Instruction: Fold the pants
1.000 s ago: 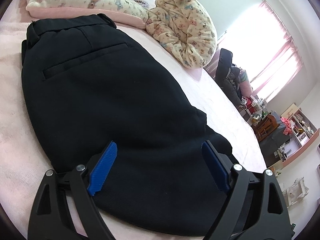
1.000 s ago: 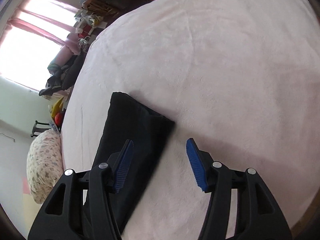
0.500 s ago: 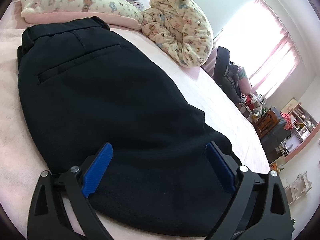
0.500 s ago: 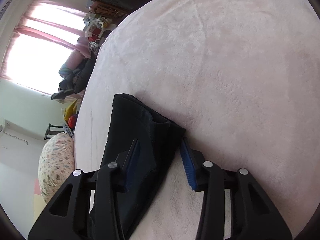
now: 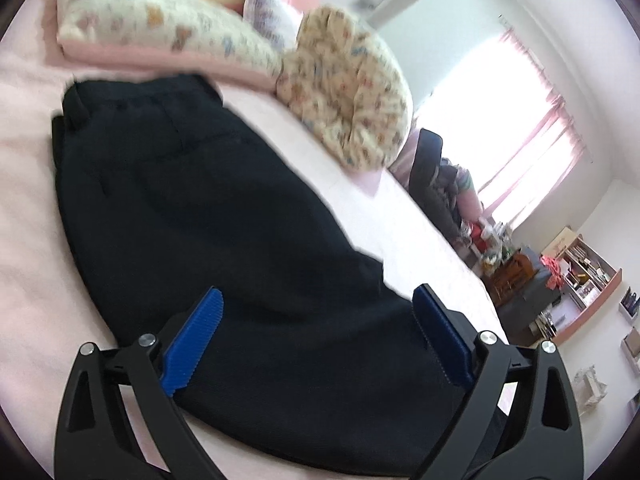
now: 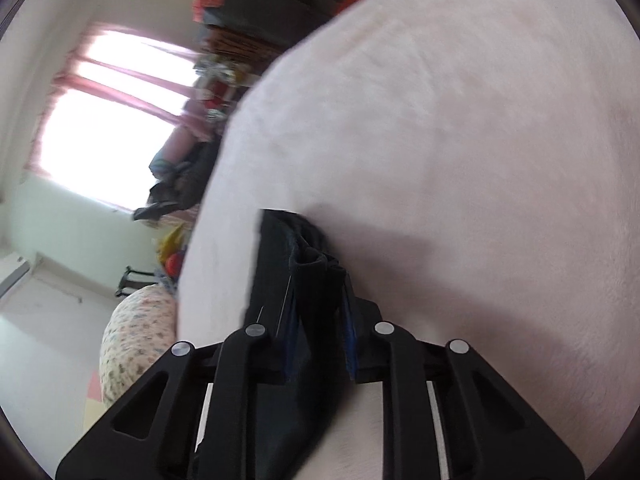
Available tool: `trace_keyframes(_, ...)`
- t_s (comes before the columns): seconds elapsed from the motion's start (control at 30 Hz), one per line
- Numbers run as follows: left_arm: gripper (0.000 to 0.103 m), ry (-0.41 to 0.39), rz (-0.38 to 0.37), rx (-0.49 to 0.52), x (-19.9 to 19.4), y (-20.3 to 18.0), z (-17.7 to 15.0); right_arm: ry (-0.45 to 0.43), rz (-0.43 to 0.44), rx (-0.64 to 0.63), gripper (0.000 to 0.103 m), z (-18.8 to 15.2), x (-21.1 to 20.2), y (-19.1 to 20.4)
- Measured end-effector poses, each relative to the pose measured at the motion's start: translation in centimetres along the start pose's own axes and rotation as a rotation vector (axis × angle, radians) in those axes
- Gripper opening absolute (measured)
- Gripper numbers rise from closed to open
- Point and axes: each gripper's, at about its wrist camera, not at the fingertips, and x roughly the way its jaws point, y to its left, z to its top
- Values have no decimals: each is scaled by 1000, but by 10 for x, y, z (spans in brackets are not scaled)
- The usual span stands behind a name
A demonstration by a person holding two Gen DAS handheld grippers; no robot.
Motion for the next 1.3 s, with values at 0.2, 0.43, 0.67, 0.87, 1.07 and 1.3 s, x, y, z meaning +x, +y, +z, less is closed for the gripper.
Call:
trace_keyframes(0.2,97,-43,-7,93,-10,-15,1,-17,136,-147,19,-8,-17,59)
trace_keyframes(0.43,98,23,-18,72,-2,-8,3,59,296,-310,19,-43,-21,137)
trace_keyframes(0.67,99,110,-24,-13,10,7,1,211,435,-417,19,-98,-7,199)
trace_keyframes(0.87,99,101,-44,-75,6,16,4,378,533,-483,19,-165,17,243)
trace_keyframes(1.07,99,81,-44,-101,1,20,7,576,578,-553,19,-260,55,271)
trace_keyframes(1.3,99,72,-43,-111,-4,28,11,732,470,-581,19,-348,106,258)
